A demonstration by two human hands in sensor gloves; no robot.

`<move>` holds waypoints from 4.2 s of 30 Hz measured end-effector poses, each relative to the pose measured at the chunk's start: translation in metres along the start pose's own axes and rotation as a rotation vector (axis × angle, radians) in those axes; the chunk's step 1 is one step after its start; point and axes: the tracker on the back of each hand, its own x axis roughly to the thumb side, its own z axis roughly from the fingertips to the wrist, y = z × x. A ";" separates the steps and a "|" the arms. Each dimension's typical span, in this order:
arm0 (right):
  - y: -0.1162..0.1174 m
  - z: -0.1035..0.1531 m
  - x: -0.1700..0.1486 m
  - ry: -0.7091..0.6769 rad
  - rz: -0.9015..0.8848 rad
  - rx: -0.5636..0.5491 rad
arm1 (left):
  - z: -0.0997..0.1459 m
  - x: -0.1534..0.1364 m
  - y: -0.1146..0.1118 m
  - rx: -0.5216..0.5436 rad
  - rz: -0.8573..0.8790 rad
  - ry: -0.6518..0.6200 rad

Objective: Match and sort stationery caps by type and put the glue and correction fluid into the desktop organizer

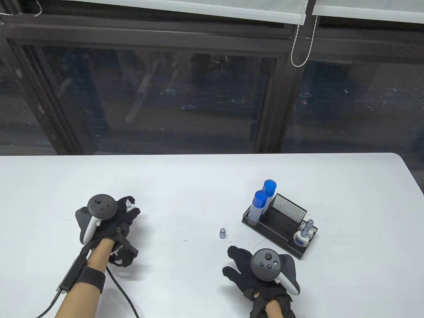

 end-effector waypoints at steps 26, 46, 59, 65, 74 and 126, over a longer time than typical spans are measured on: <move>-0.004 0.008 0.000 -0.003 0.021 -0.051 | 0.138 0.082 -0.114 -0.184 0.106 -0.494; -0.059 -0.055 0.065 0.077 0.245 -0.139 | 0.141 0.065 -0.100 -0.182 0.170 -0.467; 0.008 -0.125 0.020 0.209 0.472 -0.020 | 0.143 0.064 -0.105 -0.187 0.108 -0.459; 0.026 -0.130 0.015 0.210 0.535 -0.031 | 0.141 0.064 -0.106 -0.215 0.127 -0.450; -0.001 -0.112 0.029 0.155 0.470 -0.132 | 0.140 0.061 -0.106 -0.226 0.135 -0.432; 0.021 0.033 0.077 -0.280 0.084 -0.262 | 0.157 0.084 -0.134 -0.225 -0.165 -0.494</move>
